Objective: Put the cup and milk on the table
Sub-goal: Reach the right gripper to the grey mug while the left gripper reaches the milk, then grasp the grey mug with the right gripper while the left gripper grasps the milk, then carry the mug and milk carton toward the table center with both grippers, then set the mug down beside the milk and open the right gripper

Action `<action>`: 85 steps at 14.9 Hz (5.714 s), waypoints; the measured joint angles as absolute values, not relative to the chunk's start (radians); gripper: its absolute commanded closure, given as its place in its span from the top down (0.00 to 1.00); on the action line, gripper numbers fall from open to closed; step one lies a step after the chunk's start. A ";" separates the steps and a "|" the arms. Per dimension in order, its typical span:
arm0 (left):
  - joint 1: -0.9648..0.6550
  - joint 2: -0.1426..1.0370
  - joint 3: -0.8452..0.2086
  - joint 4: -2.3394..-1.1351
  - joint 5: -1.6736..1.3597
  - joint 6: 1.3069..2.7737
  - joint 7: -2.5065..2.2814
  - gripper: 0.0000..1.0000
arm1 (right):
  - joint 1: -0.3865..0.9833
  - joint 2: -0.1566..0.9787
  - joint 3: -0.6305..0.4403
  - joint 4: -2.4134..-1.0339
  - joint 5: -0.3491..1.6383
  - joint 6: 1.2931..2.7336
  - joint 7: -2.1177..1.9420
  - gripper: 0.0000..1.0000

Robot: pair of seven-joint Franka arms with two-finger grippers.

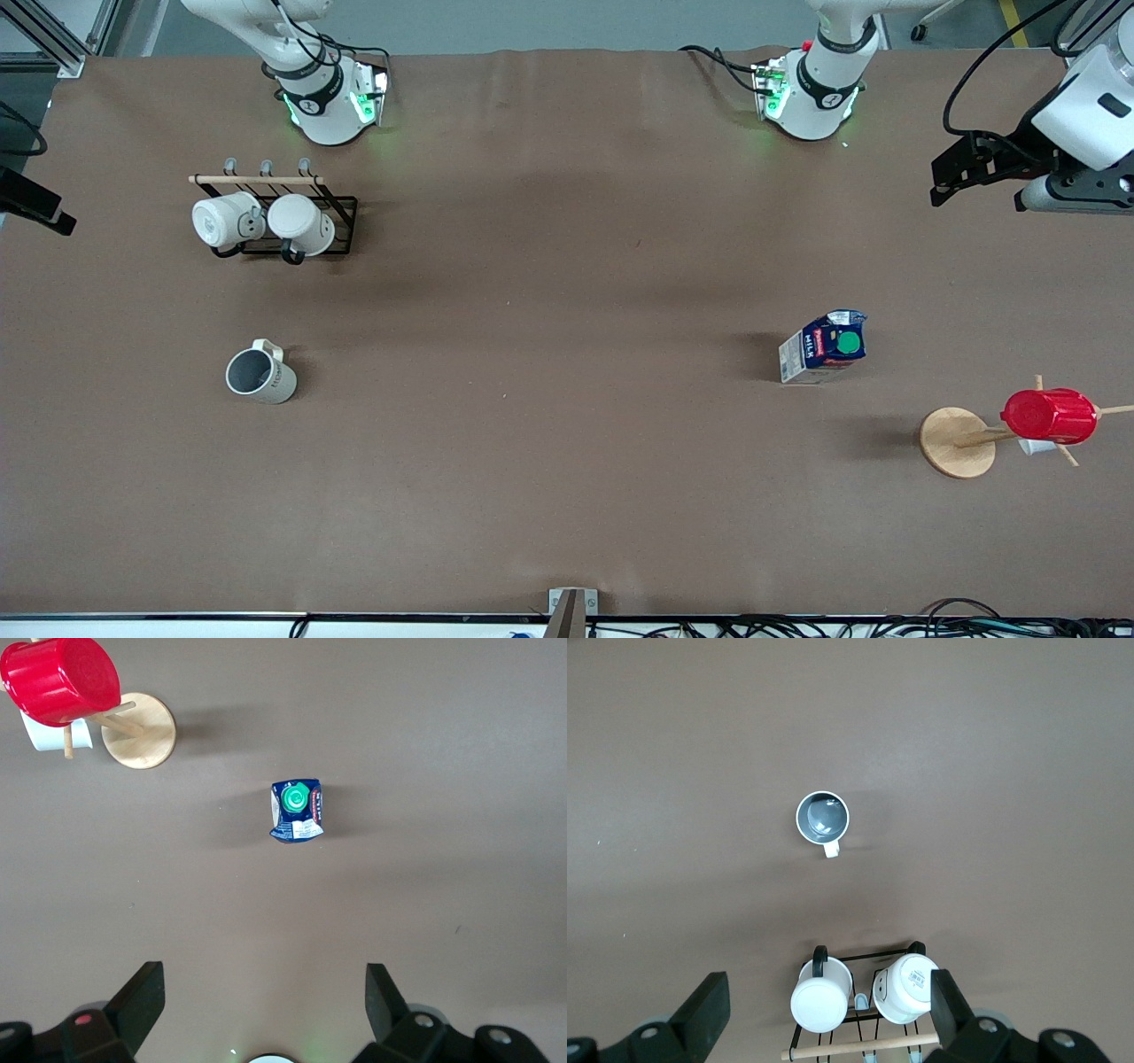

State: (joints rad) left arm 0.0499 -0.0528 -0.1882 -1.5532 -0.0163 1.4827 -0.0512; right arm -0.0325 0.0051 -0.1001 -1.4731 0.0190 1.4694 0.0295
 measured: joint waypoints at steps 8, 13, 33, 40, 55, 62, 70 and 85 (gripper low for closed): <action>0.057 -0.003 -0.186 -1.587 0.000 1.567 -0.050 1.00 | -0.033 0.005 -0.100 -1.474 0.019 1.455 0.028 1.00; 0.068 0.033 -0.185 -1.802 0.000 1.864 -0.077 1.00 | -0.032 0.032 -0.098 -1.603 0.019 1.591 -0.012 1.00; 0.037 0.220 -0.201 -1.980 0.000 2.208 -0.135 0.70 | -0.016 0.405 -0.089 -2.058 0.018 2.540 -0.166 0.75; 0.037 0.242 -0.201 -1.983 0.000 2.208 -0.135 0.47 | -0.017 0.426 -0.090 -2.060 0.019 2.564 -0.145 0.00; 0.037 0.236 -0.213 -1.952 0.000 2.185 -0.142 0.32 | 0.108 0.474 0.189 -1.534 0.019 2.060 0.374 0.00; 0.030 0.236 -0.333 -1.871 0.000 2.114 -0.323 0.32 | 0.409 0.748 0.189 -1.271 -0.081 2.076 0.743 0.00; -0.167 0.377 -0.365 -1.699 0.001 2.114 -0.639 0.31 | 0.556 0.887 0.188 -1.234 -0.200 2.130 0.884 0.01; -0.338 0.609 -0.361 -1.460 0.086 2.114 -0.805 0.31 | 0.440 0.642 0.181 -1.225 -0.200 1.882 0.937 1.00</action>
